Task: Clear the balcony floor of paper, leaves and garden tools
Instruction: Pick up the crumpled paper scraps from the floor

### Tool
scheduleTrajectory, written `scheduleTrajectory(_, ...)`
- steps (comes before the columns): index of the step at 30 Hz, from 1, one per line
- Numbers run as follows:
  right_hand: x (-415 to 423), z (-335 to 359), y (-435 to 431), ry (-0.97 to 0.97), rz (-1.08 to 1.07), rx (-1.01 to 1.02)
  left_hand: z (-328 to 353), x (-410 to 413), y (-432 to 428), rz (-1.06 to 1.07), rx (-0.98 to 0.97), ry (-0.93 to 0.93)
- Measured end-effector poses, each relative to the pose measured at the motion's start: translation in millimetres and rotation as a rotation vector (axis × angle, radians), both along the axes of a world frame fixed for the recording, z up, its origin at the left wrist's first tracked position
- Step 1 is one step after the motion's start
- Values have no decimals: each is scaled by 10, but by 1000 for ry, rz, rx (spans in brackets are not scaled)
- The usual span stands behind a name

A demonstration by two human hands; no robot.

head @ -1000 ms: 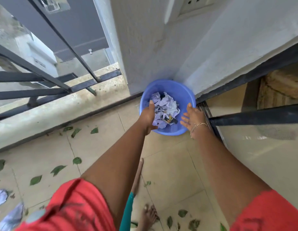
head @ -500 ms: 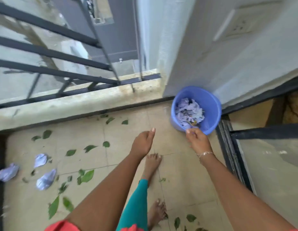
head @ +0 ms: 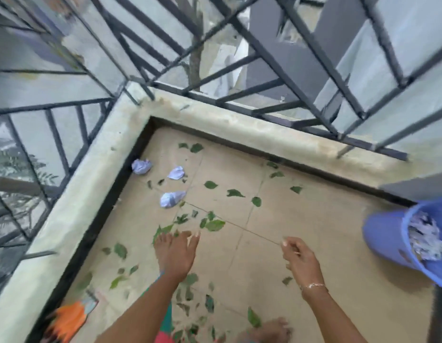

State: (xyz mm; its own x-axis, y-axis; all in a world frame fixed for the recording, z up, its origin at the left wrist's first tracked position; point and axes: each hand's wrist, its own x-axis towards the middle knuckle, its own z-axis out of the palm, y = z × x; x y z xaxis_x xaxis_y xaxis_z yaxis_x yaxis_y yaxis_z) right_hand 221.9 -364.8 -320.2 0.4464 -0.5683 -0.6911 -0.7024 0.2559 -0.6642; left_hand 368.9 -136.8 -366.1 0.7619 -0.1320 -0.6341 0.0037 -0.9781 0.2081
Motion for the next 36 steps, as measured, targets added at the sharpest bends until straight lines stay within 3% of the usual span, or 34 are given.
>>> scheduleTrajectory(3,506,-73,339,43,89,-39,22,378,386,145,-70,140)
scheduleTrajectory(9,1638,-196,988,146,337,-57,-27,1261,1187,332,-170,152)
scheduleTrajectory(15,2785,-434,1562,257,667,-74,-216,2027,1920,319,-101,164)
scheduleTrajectory(23,3914,-1619,2100,225,1101,-216,-1367,2712,2391,331,-35,127)
scheduleTrajectory(25,4085,-2014,2211,252,1124,-280,-1784,2739,2378,501,-67,119)
scheduleTrajectory(29,4238,-2760,2312,308,1088,-479,-2588,2891,2448,1276,-301,-41)
scheduleTrajectory(30,4249,-2914,2308,322,1077,-502,-2781,2851,2501,1389,-297,-57)
scheduleTrajectory(32,4280,-3212,2285,342,1073,-547,-3253,2542,2514,1322,-204,-41)
scheduleTrajectory(34,4328,-3483,2262,342,1105,-583,-3424,1855,2164,1001,-133,109)
scheduleTrajectory(36,4366,-3649,2228,316,1143,-604,-3388,1368,1859,883,-192,255)
